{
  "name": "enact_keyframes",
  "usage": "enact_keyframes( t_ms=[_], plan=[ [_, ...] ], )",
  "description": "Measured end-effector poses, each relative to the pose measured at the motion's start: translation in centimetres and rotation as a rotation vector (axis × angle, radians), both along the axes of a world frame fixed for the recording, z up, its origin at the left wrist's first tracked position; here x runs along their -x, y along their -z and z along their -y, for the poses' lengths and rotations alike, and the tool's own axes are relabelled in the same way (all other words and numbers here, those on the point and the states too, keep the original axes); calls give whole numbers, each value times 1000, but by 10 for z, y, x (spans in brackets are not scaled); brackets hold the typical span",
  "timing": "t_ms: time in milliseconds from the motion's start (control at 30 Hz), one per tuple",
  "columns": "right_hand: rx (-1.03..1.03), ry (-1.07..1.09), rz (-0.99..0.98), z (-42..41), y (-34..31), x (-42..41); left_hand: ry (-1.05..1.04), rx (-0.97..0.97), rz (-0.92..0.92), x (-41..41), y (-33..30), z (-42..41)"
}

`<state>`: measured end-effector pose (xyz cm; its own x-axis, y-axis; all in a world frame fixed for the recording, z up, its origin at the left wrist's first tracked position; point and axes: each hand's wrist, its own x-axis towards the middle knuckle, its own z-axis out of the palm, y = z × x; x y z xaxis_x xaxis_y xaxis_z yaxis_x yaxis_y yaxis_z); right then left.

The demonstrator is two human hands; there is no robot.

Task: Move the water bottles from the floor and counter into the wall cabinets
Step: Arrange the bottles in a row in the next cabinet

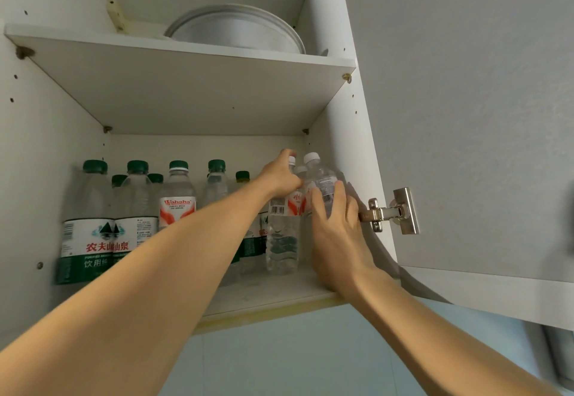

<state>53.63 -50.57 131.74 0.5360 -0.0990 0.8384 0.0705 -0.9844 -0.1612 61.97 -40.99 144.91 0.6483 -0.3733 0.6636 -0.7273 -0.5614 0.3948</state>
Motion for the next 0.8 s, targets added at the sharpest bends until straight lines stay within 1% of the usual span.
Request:
enact_keyframes(
  t_ms=[133, 233, 367, 433, 533, 600, 733, 800],
  plan=[
    [-71, -47, -117, 2, -6, -2, 0, 48, -49, -5, 6, -5],
    [-144, -108, -163, 4, -10, -4, -12, 78, -73, -7, 7, -10],
    [-226, -172, -185, 4, -13, -7, -27, 59, -50, -5, 2, -16],
    [-275, -192, -235, 3, -14, -9, -62, 42, -44, -4, -1, -22],
    [-349, -178, -311, 4, -16, -9, -114, 3, -55, -3, -6, -33],
    [-359, -158, -333, 5, -16, -9, -151, -39, -57, -1, -9, -40],
    [-316, -133, -288, 7, -11, -9, -268, -192, 16, 9, -17, -46],
    [-282, -128, -250, 10, -9, -12, -286, -268, 61, 14, -25, -49]
  ],
)
